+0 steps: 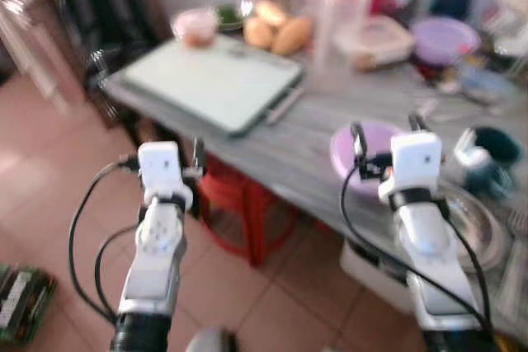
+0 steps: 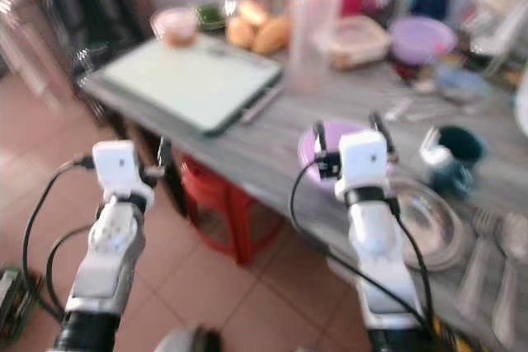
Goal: Setting the table
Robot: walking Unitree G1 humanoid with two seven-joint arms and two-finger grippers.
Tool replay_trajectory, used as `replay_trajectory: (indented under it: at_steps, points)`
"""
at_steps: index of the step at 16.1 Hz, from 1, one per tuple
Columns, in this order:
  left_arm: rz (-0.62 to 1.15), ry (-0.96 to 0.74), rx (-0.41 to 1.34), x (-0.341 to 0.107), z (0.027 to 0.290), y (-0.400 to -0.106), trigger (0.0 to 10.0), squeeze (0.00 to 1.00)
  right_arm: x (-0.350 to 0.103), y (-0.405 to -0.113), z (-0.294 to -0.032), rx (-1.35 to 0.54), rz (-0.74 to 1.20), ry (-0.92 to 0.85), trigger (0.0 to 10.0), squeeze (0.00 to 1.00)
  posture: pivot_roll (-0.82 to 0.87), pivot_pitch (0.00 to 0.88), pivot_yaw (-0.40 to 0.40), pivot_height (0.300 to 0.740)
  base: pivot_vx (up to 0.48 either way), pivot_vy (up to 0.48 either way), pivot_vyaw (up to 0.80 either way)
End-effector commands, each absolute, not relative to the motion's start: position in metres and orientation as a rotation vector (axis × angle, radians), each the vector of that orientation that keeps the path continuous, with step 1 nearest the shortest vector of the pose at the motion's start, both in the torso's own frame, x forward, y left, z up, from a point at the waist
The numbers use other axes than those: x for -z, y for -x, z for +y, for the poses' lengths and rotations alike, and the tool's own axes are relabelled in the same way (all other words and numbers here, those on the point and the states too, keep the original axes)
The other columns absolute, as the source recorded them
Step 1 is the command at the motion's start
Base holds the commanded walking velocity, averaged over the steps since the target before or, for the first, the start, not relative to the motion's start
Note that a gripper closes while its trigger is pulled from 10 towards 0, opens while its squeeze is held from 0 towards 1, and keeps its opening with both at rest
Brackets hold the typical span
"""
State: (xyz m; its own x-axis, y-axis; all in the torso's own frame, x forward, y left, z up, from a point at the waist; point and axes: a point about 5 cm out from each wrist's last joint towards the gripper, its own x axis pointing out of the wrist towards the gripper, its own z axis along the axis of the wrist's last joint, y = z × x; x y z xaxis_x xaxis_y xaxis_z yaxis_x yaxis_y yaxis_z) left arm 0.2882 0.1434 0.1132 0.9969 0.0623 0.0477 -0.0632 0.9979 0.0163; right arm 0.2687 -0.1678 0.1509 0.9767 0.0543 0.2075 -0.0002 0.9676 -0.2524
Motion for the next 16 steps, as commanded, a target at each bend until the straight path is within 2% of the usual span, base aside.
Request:
replay_trajectory:
  at_steps: [1,4,16]
  points:
    - [-0.032,-0.044,-0.104,-0.1082,0.1561,-0.286,10.0,0.0,-0.152,-0.2705,-0.1606,-0.063,-0.218,0.232,10.0,0.0,-0.03,0.0,0.02,0.74,0.0,0.0,0.8]
    - [-0.032,-0.057,-0.113,-0.1071,0.1583,-0.2852,10.0,0.0,-0.1518,-0.2714,-0.1594,-0.075,-0.218,0.225,10.0,0.0,-0.03,0.0,0.022,0.74,0.0,0.089,0.8]
    - [-0.036,-0.08,-0.145,-0.1072,0.1616,-0.2857,10.0,0.0,-0.1508,-0.2745,-0.1538,-0.136,-0.211,0.188,10.0,0.0,-0.02,0.0,0.021,0.74,0.0,0.48,0.8]
